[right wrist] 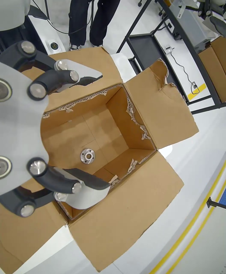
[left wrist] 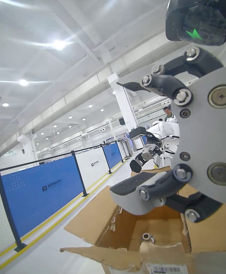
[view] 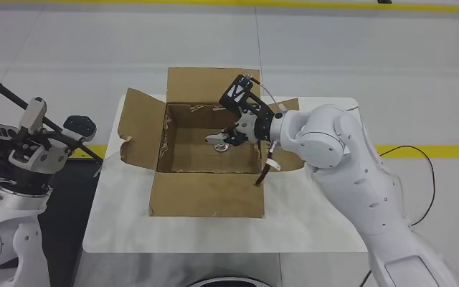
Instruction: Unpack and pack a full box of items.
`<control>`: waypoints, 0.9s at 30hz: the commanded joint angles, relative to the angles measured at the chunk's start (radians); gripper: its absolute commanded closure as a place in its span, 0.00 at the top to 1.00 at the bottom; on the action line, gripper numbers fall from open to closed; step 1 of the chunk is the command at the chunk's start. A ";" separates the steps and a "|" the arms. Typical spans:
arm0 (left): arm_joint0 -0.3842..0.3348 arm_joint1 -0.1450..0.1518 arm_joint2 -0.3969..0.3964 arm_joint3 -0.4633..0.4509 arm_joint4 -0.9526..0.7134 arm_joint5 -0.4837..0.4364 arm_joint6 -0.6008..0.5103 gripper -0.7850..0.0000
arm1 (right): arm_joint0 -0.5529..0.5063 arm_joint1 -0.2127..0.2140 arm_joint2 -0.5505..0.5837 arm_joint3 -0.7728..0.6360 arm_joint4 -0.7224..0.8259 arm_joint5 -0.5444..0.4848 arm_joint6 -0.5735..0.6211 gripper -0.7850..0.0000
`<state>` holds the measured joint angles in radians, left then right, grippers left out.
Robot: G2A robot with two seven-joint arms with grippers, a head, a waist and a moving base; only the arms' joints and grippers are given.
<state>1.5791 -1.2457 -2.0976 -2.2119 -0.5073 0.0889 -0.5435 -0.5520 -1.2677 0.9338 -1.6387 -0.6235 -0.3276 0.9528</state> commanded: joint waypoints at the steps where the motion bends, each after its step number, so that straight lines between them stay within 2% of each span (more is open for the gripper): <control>1: 0.000 0.000 0.000 0.000 0.000 0.000 0.000 1.00 | 0.000 0.000 0.000 0.000 0.000 0.000 0.000 1.00; 6: 0.000 0.000 0.003 0.003 -0.004 0.004 0.004 1.00 | -0.005 -0.001 -0.008 -0.002 0.002 -0.007 -0.001 1.00; 11: -0.024 0.004 0.035 0.012 0.007 0.033 0.034 1.00 | 0.010 -0.018 -0.079 0.061 -0.018 -0.005 -0.029 1.00; 17: -0.035 0.009 0.040 0.044 0.015 0.055 0.041 1.00 | 0.118 -0.070 -0.227 0.225 -0.069 0.074 0.000 1.00; 21: -0.035 0.009 0.040 0.044 0.015 0.055 0.041 1.00 | 0.175 -0.112 -0.304 0.339 -0.048 0.067 -0.013 1.00; 24: -0.035 0.009 0.040 0.044 0.015 0.055 0.041 1.00 | 0.219 -0.146 -0.352 0.446 -0.036 0.073 -0.018 0.92; 26: -0.035 0.009 0.040 0.044 0.015 0.055 0.041 1.00 | 0.245 -0.170 -0.381 0.506 -0.030 0.084 -0.025 0.75; 27: -0.035 0.009 0.040 0.044 0.015 0.055 0.041 1.00 | 0.256 -0.181 -0.395 0.535 -0.028 0.089 -0.025 0.72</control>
<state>1.5438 -1.2365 -2.0577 -2.1682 -0.4927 0.1443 -0.5029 -0.3049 -1.4405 0.5493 -1.1297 -0.6528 -0.2420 0.9283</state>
